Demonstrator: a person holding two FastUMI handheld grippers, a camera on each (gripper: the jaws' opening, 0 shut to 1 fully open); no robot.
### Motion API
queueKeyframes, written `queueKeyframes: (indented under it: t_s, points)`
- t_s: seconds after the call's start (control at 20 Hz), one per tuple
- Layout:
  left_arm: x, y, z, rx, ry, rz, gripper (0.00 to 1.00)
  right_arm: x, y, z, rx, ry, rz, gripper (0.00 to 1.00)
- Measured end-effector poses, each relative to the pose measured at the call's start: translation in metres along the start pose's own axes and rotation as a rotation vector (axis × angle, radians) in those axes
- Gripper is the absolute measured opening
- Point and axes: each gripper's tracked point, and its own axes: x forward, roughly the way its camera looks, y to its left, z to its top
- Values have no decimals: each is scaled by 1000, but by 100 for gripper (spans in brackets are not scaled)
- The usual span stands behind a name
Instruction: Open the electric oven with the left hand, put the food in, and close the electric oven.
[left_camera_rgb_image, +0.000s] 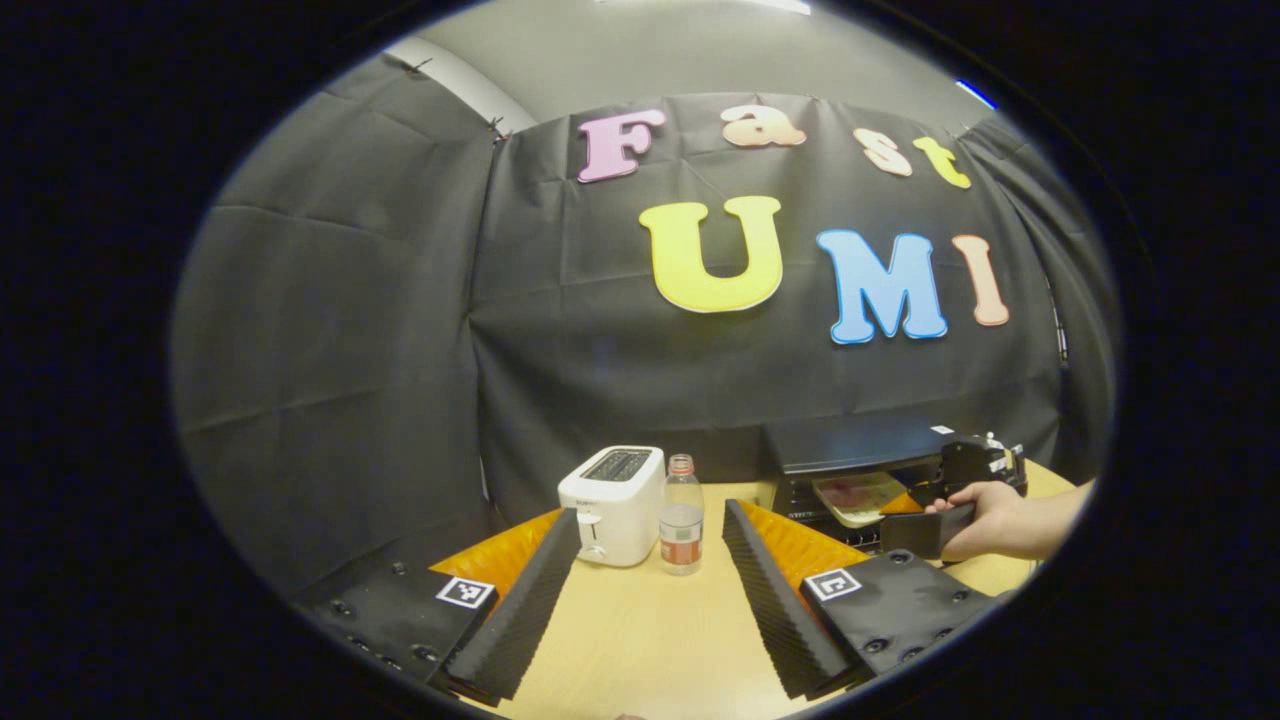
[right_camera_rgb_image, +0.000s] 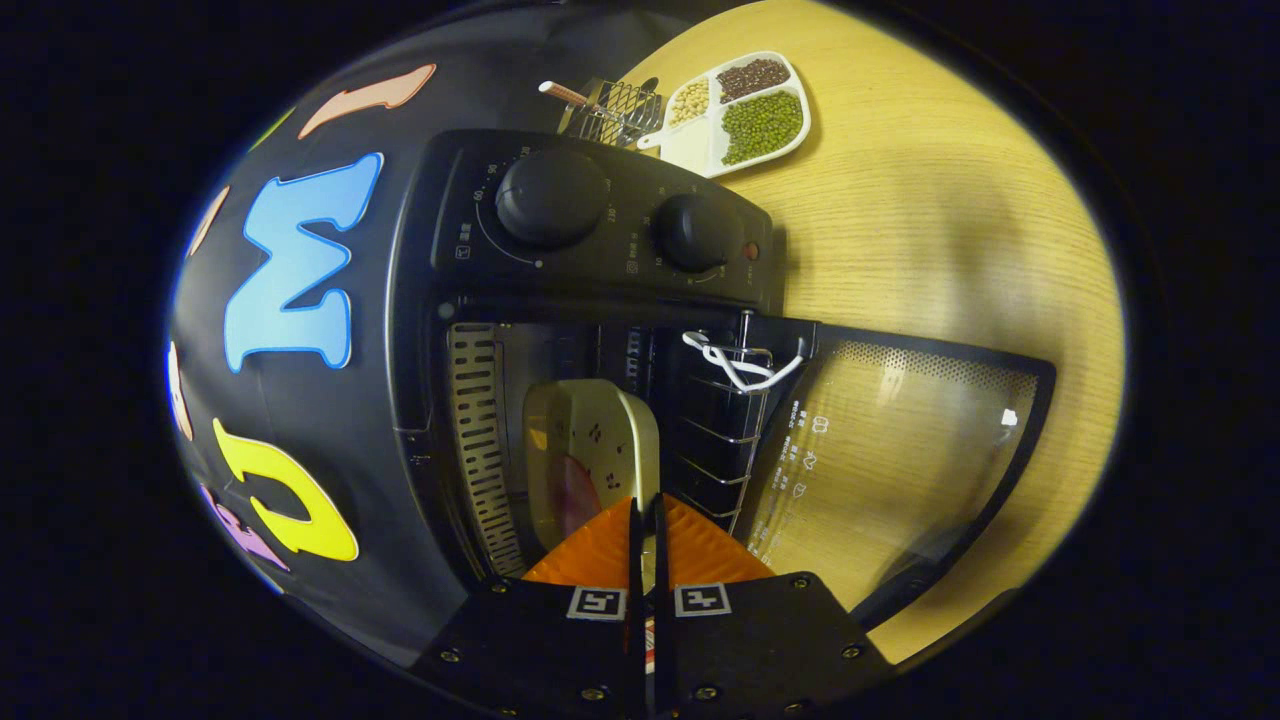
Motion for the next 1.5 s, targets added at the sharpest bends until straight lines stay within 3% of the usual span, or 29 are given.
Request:
queueKeyframes:
  t_s: [0.15,0.25,0.3,0.4,0.45,0.7,0.75,0.8,0.95,1.0,1.1,1.15,1.5]
  points:
    - [0,1,-3,-1,2,6,97,3,13,-5,24,13,48,9]
    - [0,1,-2,2,7,2,93,-4,23,-12,69,68,101,19]
    - [0,0,-2,4,6,-3,97,-7,27,-16,69,90,120,35]
    - [-3,-4,0,8,3,-19,100,-17,22,-21,26,124,116,88]
    - [-5,-12,0,7,3,-29,97,-23,22,-23,-2,138,124,94]
    - [0,-52,2,5,-5,-93,97,-58,20,-16,-104,182,146,97]
    - [-1,-59,0,-1,-1,-105,90,-66,21,-12,-131,185,151,97]
    - [-1,-67,-1,-10,6,-117,93,-74,21,-8,-169,185,158,97]
    - [-1,-94,-13,-22,31,-158,100,-101,19,9,-313,158,189,96]
    - [-2,-103,-14,-16,38,-171,96,-110,18,14,-369,149,195,97]
    - [-5,-123,-19,-15,44,-205,100,-127,15,24,-471,130,214,97]
    - [-8,-134,-20,-19,49,-223,91,-137,16,29,-519,122,227,96]
    - [-22,-190,-52,-41,110,-299,91,-213,17,68,-858,11,320,96]
